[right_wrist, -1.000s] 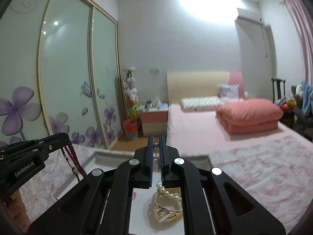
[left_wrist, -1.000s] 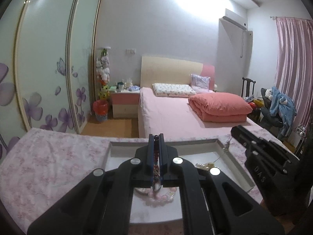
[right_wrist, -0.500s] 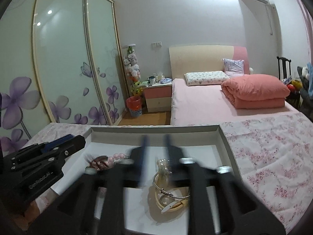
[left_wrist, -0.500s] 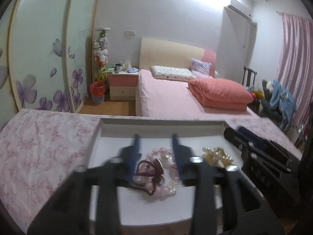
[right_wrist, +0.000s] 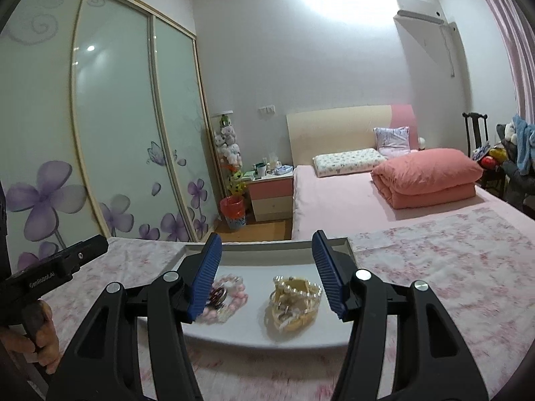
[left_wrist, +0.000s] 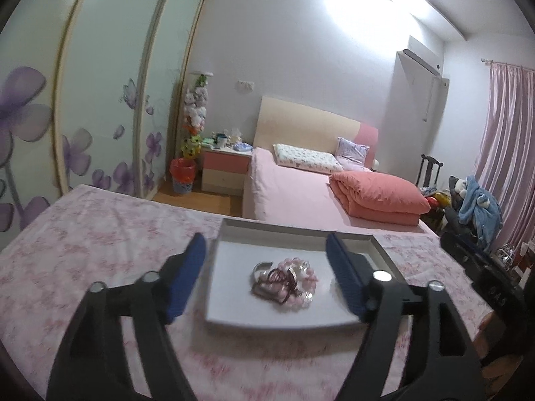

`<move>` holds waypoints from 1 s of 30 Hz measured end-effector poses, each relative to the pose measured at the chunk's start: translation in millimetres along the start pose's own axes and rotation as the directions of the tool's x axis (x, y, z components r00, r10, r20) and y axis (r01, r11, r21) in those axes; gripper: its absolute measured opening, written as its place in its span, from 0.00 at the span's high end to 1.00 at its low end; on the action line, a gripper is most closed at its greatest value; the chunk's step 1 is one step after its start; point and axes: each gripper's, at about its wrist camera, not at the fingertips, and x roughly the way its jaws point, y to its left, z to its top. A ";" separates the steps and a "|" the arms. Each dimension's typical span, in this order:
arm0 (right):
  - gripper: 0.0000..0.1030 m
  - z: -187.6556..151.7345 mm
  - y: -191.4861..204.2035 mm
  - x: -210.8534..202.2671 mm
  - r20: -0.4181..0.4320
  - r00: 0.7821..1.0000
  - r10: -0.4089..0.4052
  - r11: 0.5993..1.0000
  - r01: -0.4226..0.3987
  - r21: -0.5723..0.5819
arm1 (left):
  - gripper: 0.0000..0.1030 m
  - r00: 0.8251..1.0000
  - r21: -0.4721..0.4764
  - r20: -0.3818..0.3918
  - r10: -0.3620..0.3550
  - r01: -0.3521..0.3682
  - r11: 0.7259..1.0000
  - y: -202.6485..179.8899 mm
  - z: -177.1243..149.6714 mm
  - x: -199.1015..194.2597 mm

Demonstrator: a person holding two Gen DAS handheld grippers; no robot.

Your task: Organize jewelry

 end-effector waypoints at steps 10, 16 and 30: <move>0.10 -37.8 24.1 -61.1 0.015 0.999 -0.047 0.996 0.048 -0.080 | 0.04 0.989 0.164 0.067 0.130 -0.139 0.977 -16.0 -61.3 -74.2; 0.02 -56.1 30.4 -80.8 0.051 0.993 -0.110 0.985 0.116 -0.130 | 0.04 0.983 0.159 0.099 0.152 -0.167 0.973 -16.3 -80.9 -102.6; 0.02 -81.6 26.3 -103.4 0.120 0.981 -0.153 0.982 0.164 -0.089 | 0.04 0.969 0.155 0.173 0.176 -0.203 0.967 -24.4 -95.3 -135.3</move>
